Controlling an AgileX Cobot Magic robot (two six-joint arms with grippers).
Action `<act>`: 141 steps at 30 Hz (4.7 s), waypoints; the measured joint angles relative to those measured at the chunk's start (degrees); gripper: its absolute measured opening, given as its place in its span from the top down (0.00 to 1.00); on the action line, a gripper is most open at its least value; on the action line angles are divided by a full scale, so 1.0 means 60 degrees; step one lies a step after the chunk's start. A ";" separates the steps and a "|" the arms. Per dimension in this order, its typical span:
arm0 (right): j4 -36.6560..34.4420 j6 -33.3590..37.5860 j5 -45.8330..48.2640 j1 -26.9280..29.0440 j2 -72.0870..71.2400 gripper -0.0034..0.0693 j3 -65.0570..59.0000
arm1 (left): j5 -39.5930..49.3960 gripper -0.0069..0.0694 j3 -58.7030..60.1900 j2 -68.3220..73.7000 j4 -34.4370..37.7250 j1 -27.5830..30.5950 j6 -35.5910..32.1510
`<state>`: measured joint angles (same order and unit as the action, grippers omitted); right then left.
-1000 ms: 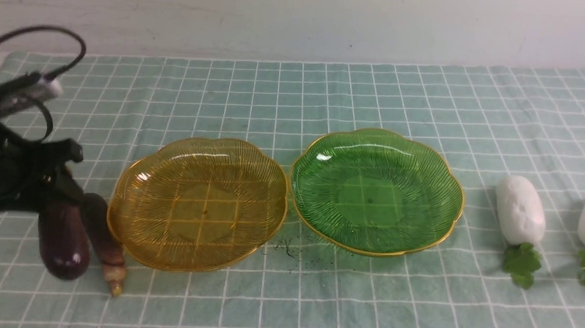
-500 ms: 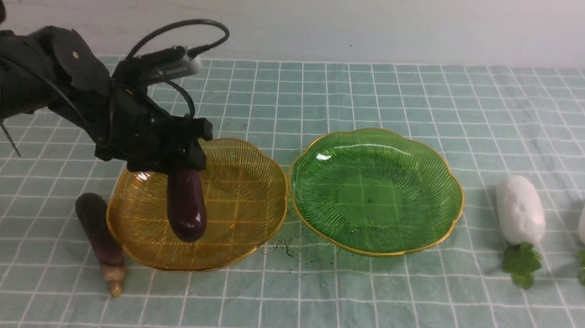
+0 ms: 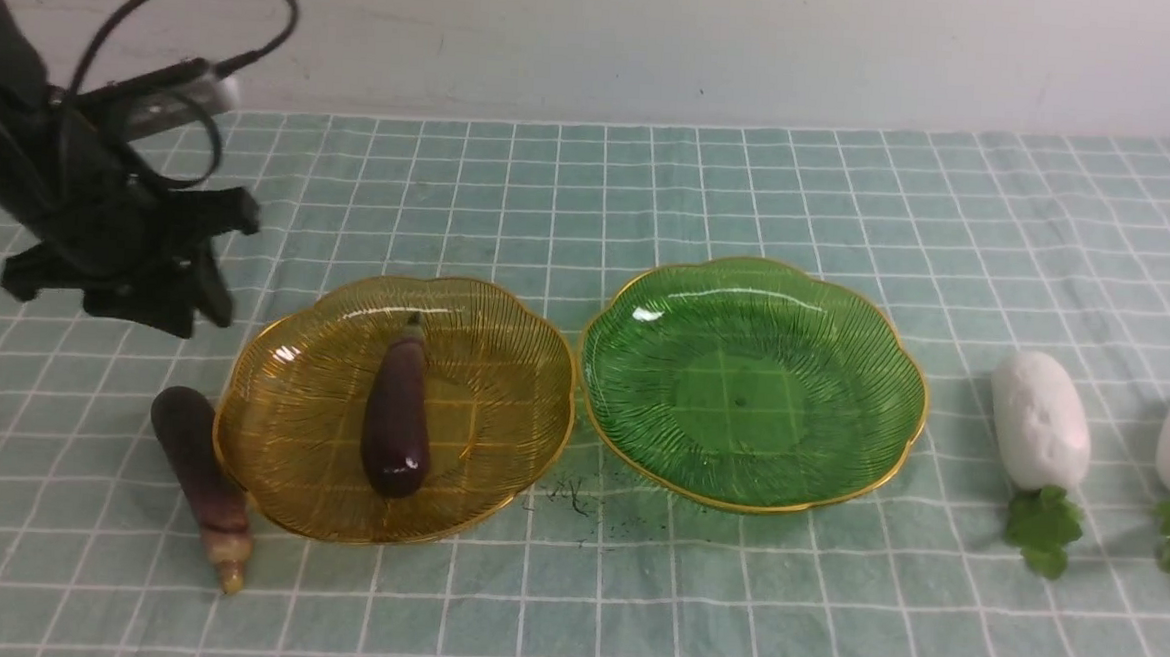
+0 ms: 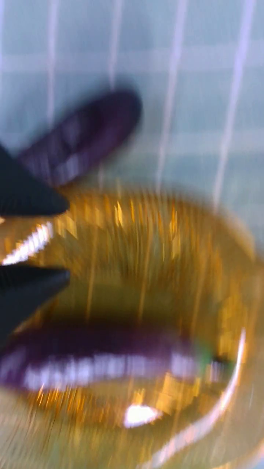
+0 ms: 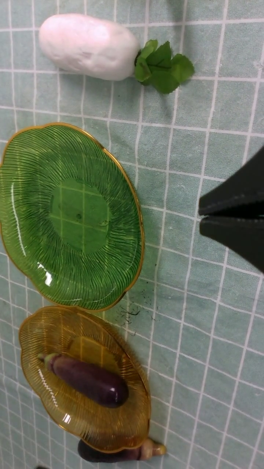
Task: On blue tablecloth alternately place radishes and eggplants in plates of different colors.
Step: 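Pick up the eggplant and place it in the yellow plate, then place the white radish on the plate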
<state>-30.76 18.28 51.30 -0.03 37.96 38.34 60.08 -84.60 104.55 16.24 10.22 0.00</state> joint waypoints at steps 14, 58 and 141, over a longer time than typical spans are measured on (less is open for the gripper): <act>0.0000 0.0000 0.0008 0.0000 0.0000 0.97 0.0000 | 0.0023 0.76 -0.0019 0.0596 0.0979 0.1026 -0.0482; 0.0000 -0.0332 -0.0528 0.0000 0.1814 0.97 0.0559 | 0.0698 0.44 -0.2489 0.1527 0.0524 -0.1642 -0.1604; 0.1431 -0.1971 0.3122 -0.1185 1.1525 0.31 1.0174 | 0.1170 0.92 0.5416 -0.8467 0.0198 -0.2973 -0.1573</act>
<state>-22.17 6.45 70.03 -7.14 107.12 99.39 67.09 -52.11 53.75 17.43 -7.62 -9.44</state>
